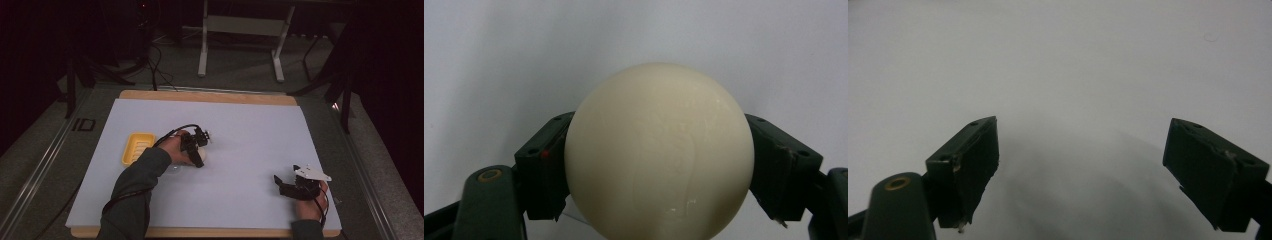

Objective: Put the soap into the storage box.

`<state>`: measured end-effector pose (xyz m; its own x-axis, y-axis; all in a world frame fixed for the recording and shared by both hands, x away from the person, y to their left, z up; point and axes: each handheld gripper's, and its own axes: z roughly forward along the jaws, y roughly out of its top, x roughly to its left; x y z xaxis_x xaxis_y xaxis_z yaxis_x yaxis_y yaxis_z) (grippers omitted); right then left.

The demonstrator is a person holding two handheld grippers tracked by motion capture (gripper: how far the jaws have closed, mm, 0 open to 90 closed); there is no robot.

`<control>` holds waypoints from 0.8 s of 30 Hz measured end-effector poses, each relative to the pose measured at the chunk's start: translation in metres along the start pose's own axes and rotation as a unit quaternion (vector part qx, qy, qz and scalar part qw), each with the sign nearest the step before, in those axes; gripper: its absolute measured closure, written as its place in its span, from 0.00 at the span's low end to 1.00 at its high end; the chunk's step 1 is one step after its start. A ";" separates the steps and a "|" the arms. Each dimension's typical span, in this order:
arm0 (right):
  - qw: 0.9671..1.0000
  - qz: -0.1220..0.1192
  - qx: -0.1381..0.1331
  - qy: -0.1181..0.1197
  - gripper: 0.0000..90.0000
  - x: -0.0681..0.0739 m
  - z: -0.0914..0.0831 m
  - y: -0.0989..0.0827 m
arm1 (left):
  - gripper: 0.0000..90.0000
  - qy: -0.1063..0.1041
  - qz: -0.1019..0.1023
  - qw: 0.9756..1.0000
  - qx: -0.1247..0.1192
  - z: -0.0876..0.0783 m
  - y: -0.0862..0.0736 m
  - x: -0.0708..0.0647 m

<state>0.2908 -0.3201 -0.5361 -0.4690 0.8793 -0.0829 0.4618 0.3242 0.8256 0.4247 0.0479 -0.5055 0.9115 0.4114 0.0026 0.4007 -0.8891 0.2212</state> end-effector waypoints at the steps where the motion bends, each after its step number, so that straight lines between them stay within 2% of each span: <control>1: 1.000 0.000 0.000 0.000 0.16 0.000 0.000 0.000 | 0.25 0.000 0.001 1.000 0.004 0.000 0.001 0.000; 10: 1.000 0.000 0.000 0.001 0.16 0.000 0.000 0.000 | 0.28 -0.001 0.005 1.000 0.024 -0.001 0.005 0.001; 15: 1.000 0.000 -0.001 0.001 0.16 0.000 0.000 0.000 | 0.28 0.002 0.017 0.999 0.035 -0.001 0.008 -0.001; 24: 1.000 0.000 -0.001 0.002 0.16 0.000 0.000 0.000 | 0.28 0.010 0.021 0.999 0.043 -0.003 0.008 -0.001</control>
<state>0.2908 -0.3205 -0.5360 -0.4713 0.8782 -0.0811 0.4604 0.3235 0.8267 0.4267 0.0404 -0.5010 0.9259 0.3767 0.0297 0.3696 -0.9191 0.1367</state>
